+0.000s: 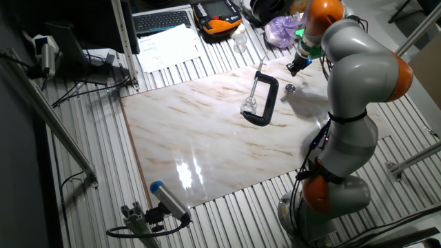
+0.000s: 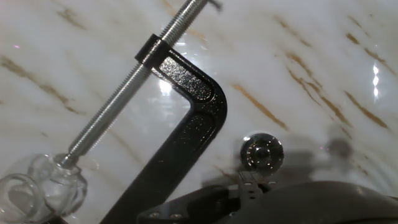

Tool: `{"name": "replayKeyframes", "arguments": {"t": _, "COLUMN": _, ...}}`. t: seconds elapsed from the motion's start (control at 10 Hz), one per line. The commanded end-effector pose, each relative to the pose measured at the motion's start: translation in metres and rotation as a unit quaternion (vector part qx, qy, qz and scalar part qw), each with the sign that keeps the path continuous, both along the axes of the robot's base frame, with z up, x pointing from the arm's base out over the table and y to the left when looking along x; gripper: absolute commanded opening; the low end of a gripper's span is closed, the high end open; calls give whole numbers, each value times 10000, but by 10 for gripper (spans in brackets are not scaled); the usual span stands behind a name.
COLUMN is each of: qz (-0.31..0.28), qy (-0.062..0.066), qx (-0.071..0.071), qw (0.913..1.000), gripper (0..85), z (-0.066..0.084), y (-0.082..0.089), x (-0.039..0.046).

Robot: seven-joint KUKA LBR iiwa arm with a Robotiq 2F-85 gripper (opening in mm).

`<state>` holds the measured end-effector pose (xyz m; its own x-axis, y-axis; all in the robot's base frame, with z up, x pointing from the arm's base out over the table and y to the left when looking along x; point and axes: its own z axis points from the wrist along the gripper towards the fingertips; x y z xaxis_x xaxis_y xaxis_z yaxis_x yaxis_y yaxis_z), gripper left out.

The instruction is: Screw the lid onto the jar

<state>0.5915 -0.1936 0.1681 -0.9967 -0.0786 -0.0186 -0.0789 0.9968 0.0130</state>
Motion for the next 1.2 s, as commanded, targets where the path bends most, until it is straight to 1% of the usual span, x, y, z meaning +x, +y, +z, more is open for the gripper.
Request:
{"name": "replayKeyframes", "arguments": {"t": 0.0, "qz": 69, "qy": -22, "qx": 5, "qw": 10000, "gripper": 0, "z": -19, "y": -44, "x": 11}}
{"name": "replayKeyframes", "arguments": {"t": 0.1, "qz": 147, "qy": -31, "qx": 29, "qw": 9999, "gripper": 0, "z": -46, "y": -79, "x": 14}}
{"name": "replayKeyframes", "arguments": {"t": 0.2, "qz": 200, "qy": -69, "qx": 33, "qw": 9998, "gripper": 0, "z": -74, "y": -93, "x": 3}}
{"name": "replayKeyframes", "arguments": {"t": 0.4, "qz": 154, "qy": -114, "qx": 29, "qw": 9998, "gripper": 0, "z": -117, "y": -117, "x": -28}}
{"name": "replayKeyframes", "arguments": {"t": 0.6, "qz": 100, "qy": -106, "qx": -3, "qw": 9999, "gripper": 0, "z": -147, "y": -154, "x": -57}}
{"name": "replayKeyframes", "arguments": {"t": 0.7, "qz": 99, "qy": -98, "qx": -27, "qw": 9999, "gripper": 0, "z": -186, "y": -171, "x": -69}}
{"name": "replayKeyframes", "arguments": {"t": 0.8, "qz": 100, "qy": -98, "qx": -3, "qw": 9999, "gripper": 0, "z": -239, "y": -186, "x": -71}}
{"name": "replayKeyframes", "arguments": {"t": 0.9, "qz": 100, "qy": -68, "qx": 17, "qw": 9999, "gripper": 0, "z": -278, "y": -199, "x": -64}}
{"name": "replayKeyframes", "arguments": {"t": 1.1, "qz": 70, "qy": 107, "qx": 40, "qw": 9999, "gripper": 0, "z": -326, "y": -255, "x": -47}}
